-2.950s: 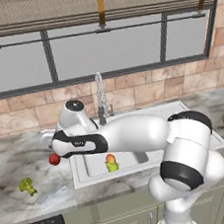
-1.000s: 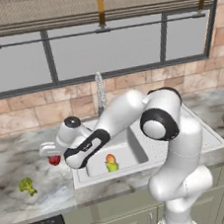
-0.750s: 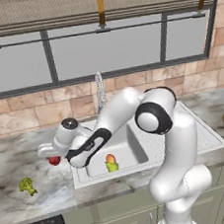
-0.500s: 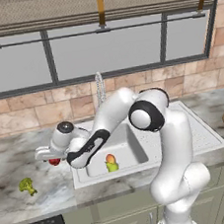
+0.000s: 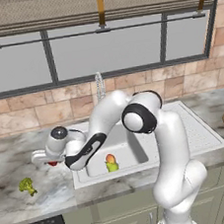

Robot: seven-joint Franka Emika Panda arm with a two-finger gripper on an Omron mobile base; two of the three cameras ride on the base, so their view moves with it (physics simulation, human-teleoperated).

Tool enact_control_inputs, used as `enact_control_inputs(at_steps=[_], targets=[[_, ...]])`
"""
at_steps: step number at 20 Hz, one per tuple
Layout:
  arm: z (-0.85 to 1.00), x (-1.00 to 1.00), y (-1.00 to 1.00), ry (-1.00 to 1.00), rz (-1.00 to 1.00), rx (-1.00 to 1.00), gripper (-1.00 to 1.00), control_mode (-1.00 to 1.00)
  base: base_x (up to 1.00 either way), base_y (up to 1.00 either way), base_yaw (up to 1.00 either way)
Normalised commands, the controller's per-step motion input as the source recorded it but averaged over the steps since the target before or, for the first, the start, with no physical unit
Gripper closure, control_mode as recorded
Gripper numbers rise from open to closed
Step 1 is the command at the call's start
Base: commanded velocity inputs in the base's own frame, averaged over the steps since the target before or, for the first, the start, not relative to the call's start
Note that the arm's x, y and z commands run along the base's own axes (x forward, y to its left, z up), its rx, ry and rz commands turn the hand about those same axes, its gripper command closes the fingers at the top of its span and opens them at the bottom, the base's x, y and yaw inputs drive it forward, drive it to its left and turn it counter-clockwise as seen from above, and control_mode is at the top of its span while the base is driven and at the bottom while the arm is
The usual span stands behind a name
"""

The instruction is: There is a mixed pile of frozen fruits and vegetables on the counter. Locate all the frozen vegetables and place the items in a bowl on the counter. Take all the frozen fruits and defrost them in a running sink.

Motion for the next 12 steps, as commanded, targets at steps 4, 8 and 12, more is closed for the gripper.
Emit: enact_control_inputs(at_steps=[4,8,12], targets=[[0.00,0.13,0.00,0.00,-0.01,0.00,1.00,-1.00,0.00,0.00,0.00],[0.16,0.00,0.00,-0.03,0.00,0.00,1.00,-1.00,0.00,0.00,0.00],[0.51,-0.03,-0.18,-0.07,-0.01,0.00,1.00,-1.00,0.00,0.00,0.00]])
